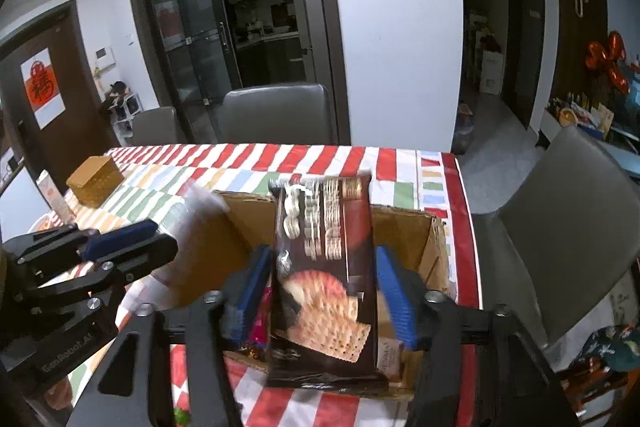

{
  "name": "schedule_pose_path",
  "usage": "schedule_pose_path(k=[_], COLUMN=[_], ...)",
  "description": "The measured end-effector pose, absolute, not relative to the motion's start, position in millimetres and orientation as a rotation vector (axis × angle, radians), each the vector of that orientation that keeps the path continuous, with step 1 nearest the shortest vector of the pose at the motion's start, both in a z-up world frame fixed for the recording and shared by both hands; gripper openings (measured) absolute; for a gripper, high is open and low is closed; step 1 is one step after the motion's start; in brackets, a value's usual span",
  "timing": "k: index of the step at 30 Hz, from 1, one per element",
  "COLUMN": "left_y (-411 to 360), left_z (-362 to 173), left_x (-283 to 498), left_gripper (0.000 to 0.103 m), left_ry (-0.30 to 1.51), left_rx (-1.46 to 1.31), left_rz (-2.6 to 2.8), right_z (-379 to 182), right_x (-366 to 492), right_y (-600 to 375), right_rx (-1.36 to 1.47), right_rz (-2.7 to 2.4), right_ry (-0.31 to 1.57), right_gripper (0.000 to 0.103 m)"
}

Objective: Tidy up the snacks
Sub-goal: 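Carry both snacks over the box and open both tools to drop them, then move both tools back toward the green cracker pack and lollipop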

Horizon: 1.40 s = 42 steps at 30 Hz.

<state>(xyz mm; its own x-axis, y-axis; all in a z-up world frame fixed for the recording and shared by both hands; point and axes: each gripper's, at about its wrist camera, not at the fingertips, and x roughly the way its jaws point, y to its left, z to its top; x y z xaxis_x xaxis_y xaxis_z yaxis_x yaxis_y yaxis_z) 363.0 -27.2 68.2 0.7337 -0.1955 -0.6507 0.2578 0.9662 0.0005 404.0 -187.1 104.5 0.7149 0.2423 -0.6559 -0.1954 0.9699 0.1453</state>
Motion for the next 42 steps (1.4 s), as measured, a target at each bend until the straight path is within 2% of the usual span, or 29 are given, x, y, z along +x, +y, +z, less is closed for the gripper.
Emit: schedule_pose_path(k=[20,32,42], left_y=[7,32,49], left_z=[81,57,12], left_x=[258,206,175], left_gripper=[0.047,0.047,0.047], left_ry=[0.626,0.629,0.679], left_rx=[0.113,0.138,0.134], left_rz=[-0.226,-0.212,-0.22], right_z=[121,92,52], right_x=[298,249,235], right_y=[-158,-138,-119], right_rx=[0.008,0.012,0.01], right_rz=[0.315,0.369,0.406], right_ry=[0.592,0.648,0.756], right_gripper=[0.064,0.064,0.064])
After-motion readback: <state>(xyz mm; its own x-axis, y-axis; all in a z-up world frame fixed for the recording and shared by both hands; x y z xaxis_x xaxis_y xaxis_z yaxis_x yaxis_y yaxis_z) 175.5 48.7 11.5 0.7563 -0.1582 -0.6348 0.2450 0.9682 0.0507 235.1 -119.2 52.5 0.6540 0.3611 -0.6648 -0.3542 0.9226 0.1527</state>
